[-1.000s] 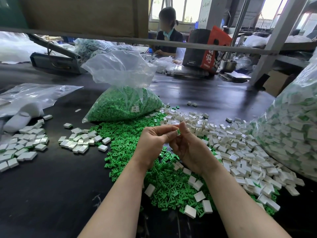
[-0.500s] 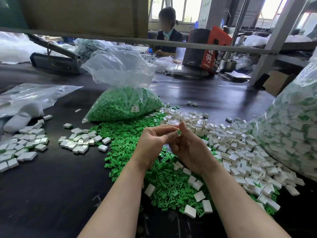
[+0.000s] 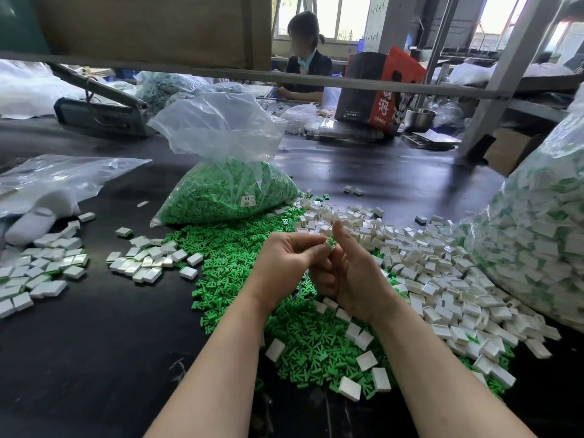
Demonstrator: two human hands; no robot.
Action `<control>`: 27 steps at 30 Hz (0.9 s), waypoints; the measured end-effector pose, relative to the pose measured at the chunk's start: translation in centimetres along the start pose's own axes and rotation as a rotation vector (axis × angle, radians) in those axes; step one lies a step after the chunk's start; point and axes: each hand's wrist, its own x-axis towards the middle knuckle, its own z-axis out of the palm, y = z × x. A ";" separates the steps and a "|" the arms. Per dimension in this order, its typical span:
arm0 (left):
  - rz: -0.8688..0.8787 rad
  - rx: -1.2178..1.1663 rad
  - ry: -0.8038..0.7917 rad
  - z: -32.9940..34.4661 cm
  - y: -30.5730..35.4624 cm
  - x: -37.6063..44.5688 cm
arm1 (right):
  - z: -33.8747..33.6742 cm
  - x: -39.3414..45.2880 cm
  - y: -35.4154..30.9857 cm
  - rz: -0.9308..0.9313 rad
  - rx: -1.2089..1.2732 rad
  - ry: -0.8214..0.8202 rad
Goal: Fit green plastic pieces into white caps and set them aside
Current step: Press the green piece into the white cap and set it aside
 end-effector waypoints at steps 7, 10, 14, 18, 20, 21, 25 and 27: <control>-0.036 -0.069 0.045 0.5 -0.2 0.1 | 0.0 0.0 0.1 -0.027 0.056 0.015; -0.038 -0.092 0.048 0.4 -0.3 0.2 | 0.0 0.0 0.2 -0.031 0.065 0.004; -0.037 -0.106 0.052 0.4 -0.6 0.3 | 0.0 -0.1 0.2 -0.037 0.070 -0.011; -0.013 -0.068 0.047 0.4 -0.8 0.5 | 0.2 -0.2 0.2 -0.036 0.047 0.008; -0.010 -0.049 0.072 0.4 -0.9 0.5 | 0.3 -0.2 0.2 -0.051 0.006 0.024; -0.012 -0.037 0.080 0.4 -0.9 0.5 | 0.3 -0.2 0.2 -0.059 -0.016 0.026; -0.010 0.007 0.087 0.6 -0.8 0.5 | 0.5 -0.2 0.2 -0.092 -0.064 0.013; -0.009 0.010 0.107 0.8 -0.8 0.5 | 0.7 -0.2 0.3 -0.122 -0.066 0.007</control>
